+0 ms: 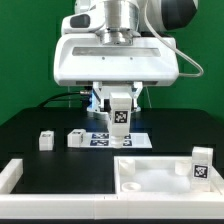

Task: Assemble square table

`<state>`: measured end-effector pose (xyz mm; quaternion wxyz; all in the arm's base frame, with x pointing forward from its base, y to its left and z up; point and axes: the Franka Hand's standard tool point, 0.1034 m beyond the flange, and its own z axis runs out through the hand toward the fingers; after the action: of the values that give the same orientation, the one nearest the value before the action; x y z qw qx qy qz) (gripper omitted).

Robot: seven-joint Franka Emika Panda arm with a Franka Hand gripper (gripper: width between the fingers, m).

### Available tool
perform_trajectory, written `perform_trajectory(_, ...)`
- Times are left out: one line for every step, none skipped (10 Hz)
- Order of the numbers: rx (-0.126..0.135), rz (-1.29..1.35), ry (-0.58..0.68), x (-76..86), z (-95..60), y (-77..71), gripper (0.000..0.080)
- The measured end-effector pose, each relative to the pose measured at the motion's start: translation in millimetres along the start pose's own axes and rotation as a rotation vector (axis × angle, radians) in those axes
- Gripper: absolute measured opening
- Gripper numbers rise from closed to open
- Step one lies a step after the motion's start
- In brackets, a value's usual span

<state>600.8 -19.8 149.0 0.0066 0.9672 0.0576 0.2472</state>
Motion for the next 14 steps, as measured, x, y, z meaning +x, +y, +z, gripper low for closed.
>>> perform_trajectory(-0.039, -0.012, 0.022, -21.7, 8.2, -2.3, 0.029)
perform_trajectory(-0.027, -0.004, 0.002, -29.5, 17.3, -8.8, 0.029)
perform_trajectory(-0.038, -0.004, 0.019, -26.5, 25.4, -8.3, 0.029)
perform_trajectory(-0.043, -0.001, 0.024, -29.1, 40.8, -11.5, 0.029)
perform_trajectory(-0.036, 0.008, 0.024, -24.8, 47.8, -15.4, 0.029)
perform_trajectory(-0.036, 0.015, 0.032, -19.3, 48.7, -15.1, 0.029)
perform_trajectory(-0.034, 0.022, 0.034, -17.2, 52.0, -15.9, 0.029)
perform_trajectory(-0.028, 0.038, 0.037, -13.8, 53.8, -20.4, 0.029)
perform_trajectory(-0.026, 0.042, 0.038, -12.9, 54.5, -23.2, 0.029)
perform_trajectory(-0.026, 0.044, 0.032, -15.9, 57.0, -23.2, 0.029)
perform_trajectory(-0.026, 0.047, 0.031, -17.2, 58.4, -24.6, 0.029)
perform_trajectory(-0.026, 0.048, 0.031, -17.9, 59.4, -25.2, 0.029)
perform_trajectory(-0.033, 0.047, 0.04, -17.4, 60.2, -23.9, 0.029)
perform_trajectory(-0.038, 0.046, 0.049, -16.7, 61.0, -24.3, 0.029)
